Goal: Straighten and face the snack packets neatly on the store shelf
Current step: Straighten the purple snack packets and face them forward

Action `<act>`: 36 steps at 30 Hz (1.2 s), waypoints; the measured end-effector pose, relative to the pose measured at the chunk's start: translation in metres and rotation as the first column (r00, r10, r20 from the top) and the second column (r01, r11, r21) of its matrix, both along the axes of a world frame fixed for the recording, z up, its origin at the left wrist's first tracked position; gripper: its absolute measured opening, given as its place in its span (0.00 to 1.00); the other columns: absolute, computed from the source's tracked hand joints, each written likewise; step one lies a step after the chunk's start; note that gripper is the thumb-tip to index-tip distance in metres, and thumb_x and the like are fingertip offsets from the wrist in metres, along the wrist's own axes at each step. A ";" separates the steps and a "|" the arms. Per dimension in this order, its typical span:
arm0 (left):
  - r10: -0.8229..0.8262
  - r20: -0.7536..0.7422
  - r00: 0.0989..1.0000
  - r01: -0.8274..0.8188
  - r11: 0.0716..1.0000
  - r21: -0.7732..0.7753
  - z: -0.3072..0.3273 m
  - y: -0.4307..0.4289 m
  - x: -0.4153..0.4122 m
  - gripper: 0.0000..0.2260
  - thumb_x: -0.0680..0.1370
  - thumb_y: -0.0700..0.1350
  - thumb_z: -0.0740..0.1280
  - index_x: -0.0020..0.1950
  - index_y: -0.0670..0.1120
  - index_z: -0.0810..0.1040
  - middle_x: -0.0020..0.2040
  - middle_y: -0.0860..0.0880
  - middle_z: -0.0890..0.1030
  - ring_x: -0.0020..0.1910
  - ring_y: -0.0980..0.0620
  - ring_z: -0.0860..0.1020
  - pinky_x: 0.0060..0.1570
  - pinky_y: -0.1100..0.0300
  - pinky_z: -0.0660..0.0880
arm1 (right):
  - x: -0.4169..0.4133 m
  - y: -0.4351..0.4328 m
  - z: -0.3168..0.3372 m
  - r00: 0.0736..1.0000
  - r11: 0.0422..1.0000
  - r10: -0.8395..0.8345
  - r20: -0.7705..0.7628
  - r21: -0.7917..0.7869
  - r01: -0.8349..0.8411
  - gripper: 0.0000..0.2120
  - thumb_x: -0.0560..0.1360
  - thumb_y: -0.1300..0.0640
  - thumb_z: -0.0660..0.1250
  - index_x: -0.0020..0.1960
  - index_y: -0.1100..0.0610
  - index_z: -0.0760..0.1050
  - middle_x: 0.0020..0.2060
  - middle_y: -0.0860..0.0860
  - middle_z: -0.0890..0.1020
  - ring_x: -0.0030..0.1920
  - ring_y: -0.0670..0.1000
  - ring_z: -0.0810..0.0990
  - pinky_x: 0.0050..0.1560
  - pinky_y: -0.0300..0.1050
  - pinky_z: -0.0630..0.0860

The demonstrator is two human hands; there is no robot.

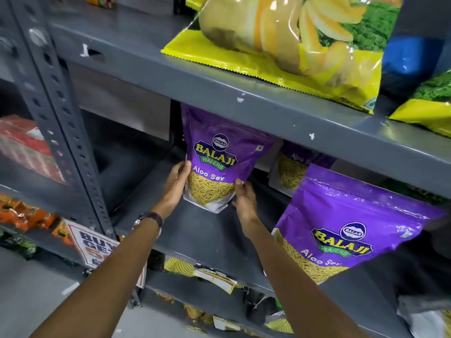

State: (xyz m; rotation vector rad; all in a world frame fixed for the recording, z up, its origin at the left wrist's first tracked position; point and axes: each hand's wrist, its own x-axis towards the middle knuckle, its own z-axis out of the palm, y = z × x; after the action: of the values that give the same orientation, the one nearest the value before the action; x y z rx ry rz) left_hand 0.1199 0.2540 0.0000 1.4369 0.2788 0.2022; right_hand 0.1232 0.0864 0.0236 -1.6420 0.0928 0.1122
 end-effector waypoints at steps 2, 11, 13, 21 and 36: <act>-0.021 0.001 1.000 0.021 1.000 0.012 -0.001 0.001 -0.007 0.23 0.78 0.59 0.57 0.68 0.47 0.67 0.62 0.47 0.78 0.56 0.53 0.78 0.52 0.55 0.77 | -0.005 -0.001 -0.002 1.000 1.000 0.016 0.020 0.022 -0.016 0.08 0.80 0.53 0.56 0.57 0.51 0.68 0.45 0.41 0.77 0.46 0.41 0.77 0.61 0.52 0.72; -0.022 -0.022 1.000 0.022 1.000 0.013 0.004 -0.001 -0.063 0.15 0.79 0.55 0.55 0.63 0.51 0.67 0.51 0.60 0.76 0.48 0.64 0.75 0.41 0.63 0.72 | -0.051 -0.010 -0.013 0.992 0.996 0.070 0.110 -0.054 -0.064 0.04 0.79 0.49 0.56 0.49 0.46 0.69 0.47 0.42 0.78 0.54 0.50 0.77 0.64 0.60 0.72; -0.023 -0.029 0.999 0.024 1.000 0.014 0.005 -0.002 -0.074 0.14 0.80 0.55 0.55 0.62 0.51 0.67 0.50 0.61 0.76 0.48 0.64 0.75 0.42 0.63 0.72 | -0.061 -0.012 -0.016 0.991 0.995 0.068 0.117 -0.078 -0.059 0.05 0.79 0.48 0.57 0.45 0.45 0.70 0.46 0.42 0.79 0.53 0.50 0.77 0.63 0.61 0.72; -0.014 -0.050 0.999 0.014 1.000 0.016 0.005 -0.004 -0.105 0.14 0.79 0.55 0.55 0.62 0.51 0.67 0.51 0.60 0.75 0.49 0.64 0.74 0.43 0.62 0.72 | -0.089 -0.014 -0.014 0.994 0.996 0.065 0.083 -0.065 -0.060 0.07 0.77 0.44 0.57 0.43 0.45 0.69 0.44 0.45 0.79 0.52 0.54 0.78 0.63 0.64 0.71; 0.001 -0.071 0.997 0.001 0.999 0.032 0.000 -0.003 -0.115 0.19 0.78 0.58 0.56 0.65 0.50 0.67 0.58 0.53 0.74 0.57 0.55 0.73 0.55 0.53 0.71 | -0.099 -0.019 -0.014 0.994 0.992 0.082 0.068 -0.105 -0.075 0.06 0.77 0.44 0.57 0.44 0.42 0.70 0.45 0.41 0.79 0.55 0.54 0.78 0.62 0.64 0.72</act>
State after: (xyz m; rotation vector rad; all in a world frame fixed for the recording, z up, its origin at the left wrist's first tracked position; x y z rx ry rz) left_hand 0.0048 0.2510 -0.0002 1.4778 0.3354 0.1562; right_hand 0.0240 0.0672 0.0092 -1.7509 -0.0215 0.1095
